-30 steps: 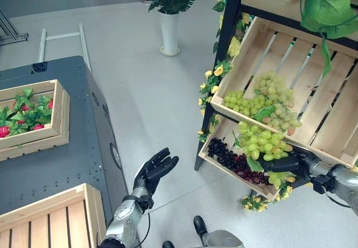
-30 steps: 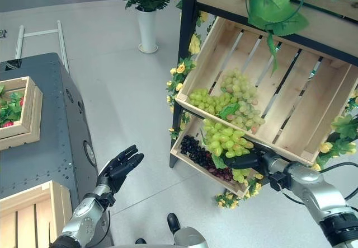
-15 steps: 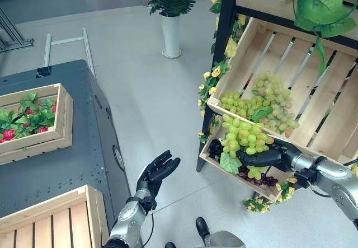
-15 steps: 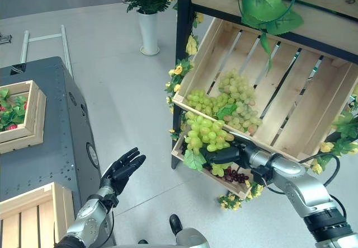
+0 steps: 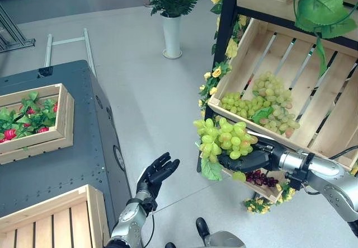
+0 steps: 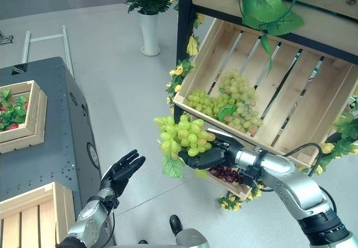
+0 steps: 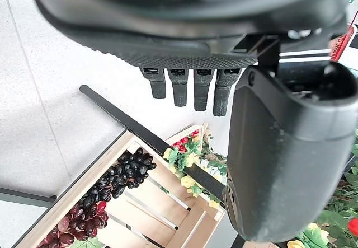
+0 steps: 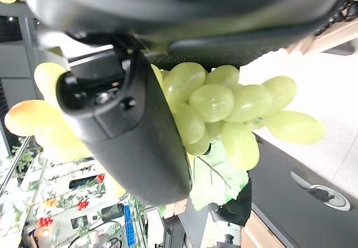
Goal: Pick up the fruits from the basket on one side to the basket on the other side
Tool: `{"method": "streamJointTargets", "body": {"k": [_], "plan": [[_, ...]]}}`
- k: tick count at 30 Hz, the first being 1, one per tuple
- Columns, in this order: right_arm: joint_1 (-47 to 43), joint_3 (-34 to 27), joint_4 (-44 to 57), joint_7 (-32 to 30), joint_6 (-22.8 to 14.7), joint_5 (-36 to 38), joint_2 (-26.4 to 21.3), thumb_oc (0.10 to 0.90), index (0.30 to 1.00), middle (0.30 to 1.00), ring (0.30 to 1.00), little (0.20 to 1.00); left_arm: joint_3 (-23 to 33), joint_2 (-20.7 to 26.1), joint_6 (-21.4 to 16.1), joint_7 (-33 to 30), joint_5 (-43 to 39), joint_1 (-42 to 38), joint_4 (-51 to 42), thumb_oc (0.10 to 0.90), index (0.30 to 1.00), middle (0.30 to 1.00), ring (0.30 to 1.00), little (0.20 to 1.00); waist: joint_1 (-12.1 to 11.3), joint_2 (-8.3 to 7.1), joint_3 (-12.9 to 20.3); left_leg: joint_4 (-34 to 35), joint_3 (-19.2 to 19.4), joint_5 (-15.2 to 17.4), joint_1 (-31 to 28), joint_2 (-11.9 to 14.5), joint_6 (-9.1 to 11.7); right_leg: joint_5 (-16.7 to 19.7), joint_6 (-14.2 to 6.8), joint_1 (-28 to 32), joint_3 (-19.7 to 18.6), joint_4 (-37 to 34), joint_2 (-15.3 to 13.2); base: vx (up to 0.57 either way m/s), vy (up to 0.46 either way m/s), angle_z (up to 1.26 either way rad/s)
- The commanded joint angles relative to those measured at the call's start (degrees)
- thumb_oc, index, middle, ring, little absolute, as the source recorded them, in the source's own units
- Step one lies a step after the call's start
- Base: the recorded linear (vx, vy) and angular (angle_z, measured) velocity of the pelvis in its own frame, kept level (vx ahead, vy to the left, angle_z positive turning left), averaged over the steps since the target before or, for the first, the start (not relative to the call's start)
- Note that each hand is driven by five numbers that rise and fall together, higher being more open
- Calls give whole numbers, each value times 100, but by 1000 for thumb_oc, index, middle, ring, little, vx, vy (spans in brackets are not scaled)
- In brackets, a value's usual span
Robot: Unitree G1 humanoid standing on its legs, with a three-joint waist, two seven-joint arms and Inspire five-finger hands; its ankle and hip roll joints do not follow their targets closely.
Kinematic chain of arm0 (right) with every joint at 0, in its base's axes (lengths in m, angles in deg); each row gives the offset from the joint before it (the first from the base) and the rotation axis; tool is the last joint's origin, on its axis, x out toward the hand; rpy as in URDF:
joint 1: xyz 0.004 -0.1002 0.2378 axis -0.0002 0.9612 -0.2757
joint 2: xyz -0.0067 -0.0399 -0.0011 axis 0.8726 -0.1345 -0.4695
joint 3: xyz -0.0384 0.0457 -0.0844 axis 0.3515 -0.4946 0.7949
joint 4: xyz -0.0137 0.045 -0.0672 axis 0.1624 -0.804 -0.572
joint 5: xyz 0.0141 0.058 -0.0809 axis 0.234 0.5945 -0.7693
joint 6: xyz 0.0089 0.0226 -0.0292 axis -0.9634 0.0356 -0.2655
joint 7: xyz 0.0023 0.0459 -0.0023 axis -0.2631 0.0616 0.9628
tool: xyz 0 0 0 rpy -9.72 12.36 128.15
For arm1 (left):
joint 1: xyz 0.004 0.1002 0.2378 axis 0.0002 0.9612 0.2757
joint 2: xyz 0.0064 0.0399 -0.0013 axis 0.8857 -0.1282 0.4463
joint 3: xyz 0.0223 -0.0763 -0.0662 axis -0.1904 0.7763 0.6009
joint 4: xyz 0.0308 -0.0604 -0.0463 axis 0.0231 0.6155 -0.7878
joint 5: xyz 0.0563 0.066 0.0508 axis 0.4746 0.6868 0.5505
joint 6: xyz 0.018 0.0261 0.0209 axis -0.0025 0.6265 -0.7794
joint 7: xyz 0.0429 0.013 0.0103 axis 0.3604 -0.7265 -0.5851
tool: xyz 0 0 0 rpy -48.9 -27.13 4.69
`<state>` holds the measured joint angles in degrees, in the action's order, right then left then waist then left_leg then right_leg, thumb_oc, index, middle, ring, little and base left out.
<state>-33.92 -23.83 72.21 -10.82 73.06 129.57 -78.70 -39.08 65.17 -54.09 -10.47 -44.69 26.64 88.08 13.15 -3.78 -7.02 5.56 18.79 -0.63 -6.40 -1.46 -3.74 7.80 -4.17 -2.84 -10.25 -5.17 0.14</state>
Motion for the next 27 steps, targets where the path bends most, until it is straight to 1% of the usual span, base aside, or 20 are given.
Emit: {"method": "streamJointTargets", "body": {"k": [1, 6, 9, 12, 15, 17, 21, 22, 25, 27], "plan": [[-889, -493, 218, -40, -669, 672, 176, 400, 300, 300, 300, 300, -115, 62, -676, 71, 75, -762, 239, 800, 900, 900, 900, 900, -184, -164, 402, -56, -346, 516, -57, -9, 2, -157, 73, 245, 123, 17, 161, 5, 36, -1], [-900, -788, 278, -279, -819, 764, -31, 400, 300, 300, 300, 300, -108, 70, -682, 63, 109, -708, 287, 800, 900, 900, 900, 900, -126, -174, 420, -56, -312, 541, -82, -8, -3, -159, 67, 261, 66, 17, 173, 5, 13, -1], [-913, -1083, 330, -486, -958, 957, -263, 400, 300, 300, 300, 300, -86, 95, -646, 65, 85, -691, 344, 800, 900, 900, 900, 900, -44, -188, 445, -56, -262, 559, -94, 1, -6, -145, 58, 254, -10, 17, 199, 3, 11, 0], [-925, -1199, 333, -590, -991, 1165, -352, 400, 300, 300, 300, 300, -104, 103, -659, 68, 60, -686, 382, 800, 900, 900, 900, 900, -2, -193, 458, -56, -235, 565, -97, 6, -5, -134, 53, 242, -50, 17, 215, 0, 0, 0], [-991, -1433, 192, -852, -1080, 1361, -470, 400, 300, 300, 300, 300, -117, 106, -668, 123, 19, -681, 474, 800, 900, 900, 900, 900, 71, -201, 493, -56, -179, 591, -123, 15, -8, -135, 51, 243, -125, 17, 258, 13, 28, -7], [-1021, -1640, -52, -1003, -1071, 1458, -580, 400, 300, 300, 300, 300, -150, 86, -652, 154, -3, -686, 551, 800, 900, 900, 900, 900, 140, -207, 551, -56, -139, 606, -131, 27, -9, -131, 45, 231, -199, 17, 294, 27, 33, -22], [-971, -1812, -241, -1020, -1000, 1514, -655, 400, 300, 300, 300, 300, -157, 56, -652, 226, 13, -647, 610, 800, 900, 900, 900, 900, 191, -222, 588, -56, -109, 622, -145, 31, -13, -126, 35, 223, -267, 17, 316, 35, 28, -7], [-902, -1873, -287, -1031, -1012, 1553, -698, 400, 300, 300, 300, 300, -187, 51, -647, 244, 17, -633, 626, 800, 900, 900, 900, 900, 226, -181, 594, -56, -183, 741, -204, 31, -30, -212, 0, 277, -258, 17, 324, 95, 68, -8], [-834, -1935, -322, -1113, -1181, 1541, -700, 400, 300, 300, 300, 300, -225, 40, -643, 260, 46, -629, 671, 800, 900, 900, 900, 900, 280, -176, 594, -64, -135, 757, -218, 34, -51, -190, -12, 257, -312, 17, 338, 39, 27, -14], [-834, -1973, -391, -1259, -1435, 1276, -697, 400, 300, 300, 300, 300, -278, 42, -632, 253, 53, -646, 692, 800, 900, 900, 900, 900, 315, -161, 598, -105, -93, 787, -217, 33, -64, -181, -22, 245, -339, 17, 333, 18, 11, -21]]}}
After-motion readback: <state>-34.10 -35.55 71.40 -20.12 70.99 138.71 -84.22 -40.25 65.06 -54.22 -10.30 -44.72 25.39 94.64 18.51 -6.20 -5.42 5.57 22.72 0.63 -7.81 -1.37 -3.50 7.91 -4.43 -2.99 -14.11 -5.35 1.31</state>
